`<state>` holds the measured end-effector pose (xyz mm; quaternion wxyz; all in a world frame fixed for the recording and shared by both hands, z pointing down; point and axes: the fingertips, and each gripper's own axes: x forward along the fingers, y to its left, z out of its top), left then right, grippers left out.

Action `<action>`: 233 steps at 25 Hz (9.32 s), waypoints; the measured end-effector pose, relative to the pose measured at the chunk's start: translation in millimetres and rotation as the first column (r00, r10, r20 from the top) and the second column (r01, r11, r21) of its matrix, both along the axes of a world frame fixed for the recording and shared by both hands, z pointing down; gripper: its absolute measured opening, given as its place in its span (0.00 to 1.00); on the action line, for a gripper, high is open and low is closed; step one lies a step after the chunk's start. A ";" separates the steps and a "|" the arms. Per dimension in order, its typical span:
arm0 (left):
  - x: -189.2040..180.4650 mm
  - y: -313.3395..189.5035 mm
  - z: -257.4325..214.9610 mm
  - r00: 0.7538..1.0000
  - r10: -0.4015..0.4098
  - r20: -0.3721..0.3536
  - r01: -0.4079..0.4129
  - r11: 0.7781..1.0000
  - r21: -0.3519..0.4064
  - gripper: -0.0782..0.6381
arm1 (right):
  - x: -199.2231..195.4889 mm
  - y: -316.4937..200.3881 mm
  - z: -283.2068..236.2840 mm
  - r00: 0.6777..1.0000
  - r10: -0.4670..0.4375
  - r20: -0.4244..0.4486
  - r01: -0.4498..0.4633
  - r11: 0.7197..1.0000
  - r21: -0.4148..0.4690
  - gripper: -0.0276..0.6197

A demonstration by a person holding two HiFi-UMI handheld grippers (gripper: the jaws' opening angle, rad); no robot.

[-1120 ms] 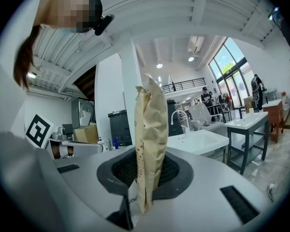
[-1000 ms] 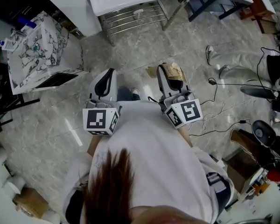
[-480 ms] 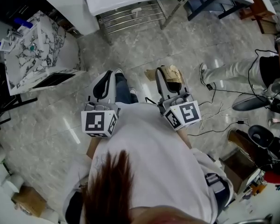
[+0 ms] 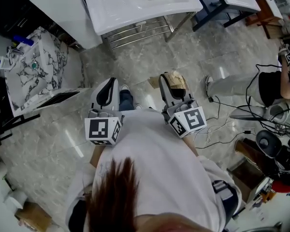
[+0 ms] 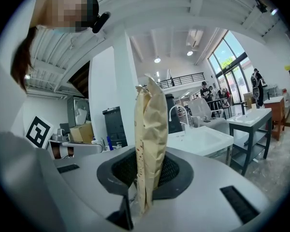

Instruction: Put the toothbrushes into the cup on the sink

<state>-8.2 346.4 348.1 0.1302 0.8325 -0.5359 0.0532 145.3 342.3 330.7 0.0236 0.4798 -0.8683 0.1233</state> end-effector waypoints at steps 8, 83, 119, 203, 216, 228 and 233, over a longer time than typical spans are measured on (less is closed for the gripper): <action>-25.6 -60.2 -10.0 1.000 0.027 -0.001 -0.027 0.999 0.020 0.14 | -22.1 -56.2 -9.9 0.999 0.035 -0.009 -0.035 0.999 0.021 0.13; -17.9 -304.4 2.7 0.971 -0.231 -0.057 0.232 0.973 0.008 0.14 | 15.8 -328.9 10.6 0.991 -0.137 -0.007 0.136 0.990 -0.036 0.13; -107.7 -465.5 11.4 0.963 -0.262 -0.063 0.260 0.965 -0.038 0.14 | -74.9 -505.1 -0.8 0.988 -0.156 -0.021 0.155 0.987 -0.043 0.13; -149.9 -504.9 80.9 0.927 -0.363 -0.096 0.347 0.925 -0.152 0.14 | -249.9 -705.7 -34.3 0.935 -0.354 0.028 0.338 0.910 0.239 0.12; -154.8 -494.5 84.8 0.921 -0.378 -0.094 0.361 0.918 -0.165 0.14 | -275.2 -719.3 30.2 0.933 -0.360 0.028 0.353 0.926 0.133 0.12; -162.5 -490.7 86.9 0.916 -0.389 -0.092 0.370 0.913 -0.173 0.14 | -290.2 -721.0 76.2 0.927 -0.374 -0.024 0.374 0.924 0.080 0.12; -166.1 -490.3 88.3 0.914 -0.395 -0.093 0.375 0.910 -0.176 0.14 | -296.1 -720.9 93.8 0.922 -0.383 -0.054 0.386 0.921 0.060 0.12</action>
